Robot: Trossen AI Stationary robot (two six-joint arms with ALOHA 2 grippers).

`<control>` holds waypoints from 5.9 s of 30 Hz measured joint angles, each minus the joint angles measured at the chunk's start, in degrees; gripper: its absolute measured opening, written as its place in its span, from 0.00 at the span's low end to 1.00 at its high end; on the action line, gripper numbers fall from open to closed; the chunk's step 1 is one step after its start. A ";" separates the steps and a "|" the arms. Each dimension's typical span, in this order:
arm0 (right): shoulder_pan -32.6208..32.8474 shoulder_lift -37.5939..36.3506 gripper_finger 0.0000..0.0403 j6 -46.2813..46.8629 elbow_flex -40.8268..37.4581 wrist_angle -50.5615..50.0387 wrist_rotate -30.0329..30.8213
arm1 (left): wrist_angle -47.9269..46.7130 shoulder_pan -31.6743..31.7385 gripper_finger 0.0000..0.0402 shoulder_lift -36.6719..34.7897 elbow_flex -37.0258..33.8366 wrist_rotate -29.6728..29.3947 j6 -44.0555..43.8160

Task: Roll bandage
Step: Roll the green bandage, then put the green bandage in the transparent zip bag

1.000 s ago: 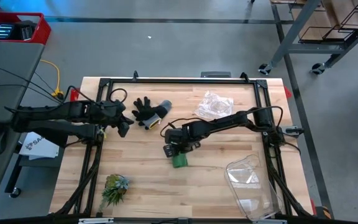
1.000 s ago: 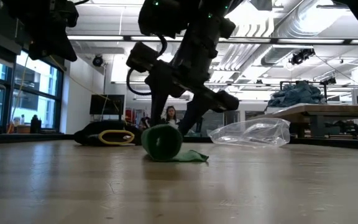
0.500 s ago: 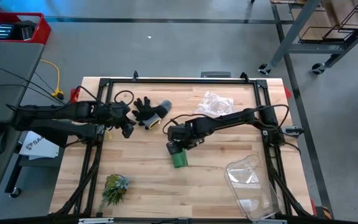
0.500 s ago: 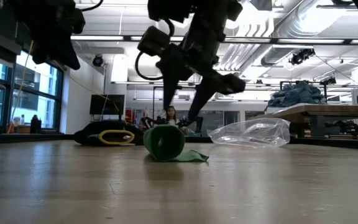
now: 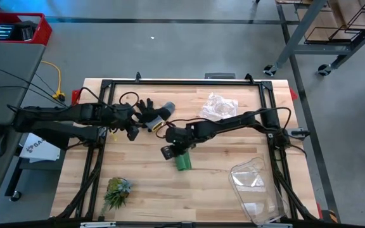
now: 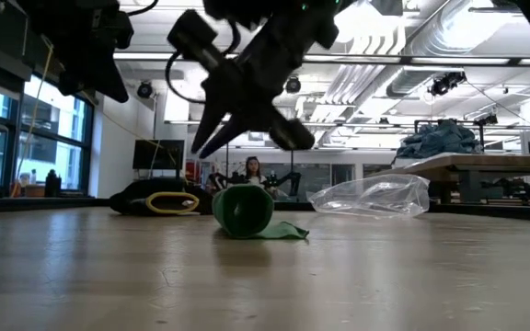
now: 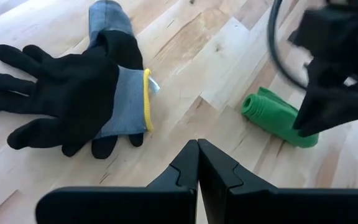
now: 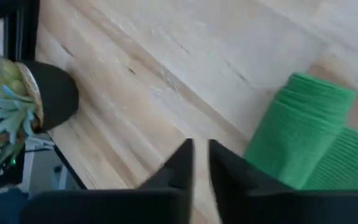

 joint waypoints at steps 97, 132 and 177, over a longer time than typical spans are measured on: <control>-1.97 1.64 0.00 -19.15 -0.07 -34.78 5.13 | 7.29 0.00 0.00 10.24 0.00 -3.57 -4.27; -21.90 -55.69 0.03 -7.36 -32.76 -24.12 15.47 | 50.42 14.05 0.30 39.40 10.40 18.52 3.18; -26.36 -62.27 0.27 -21.66 -31.89 -26.96 11.35 | 7.23 10.15 0.00 53.29 45.03 15.24 49.15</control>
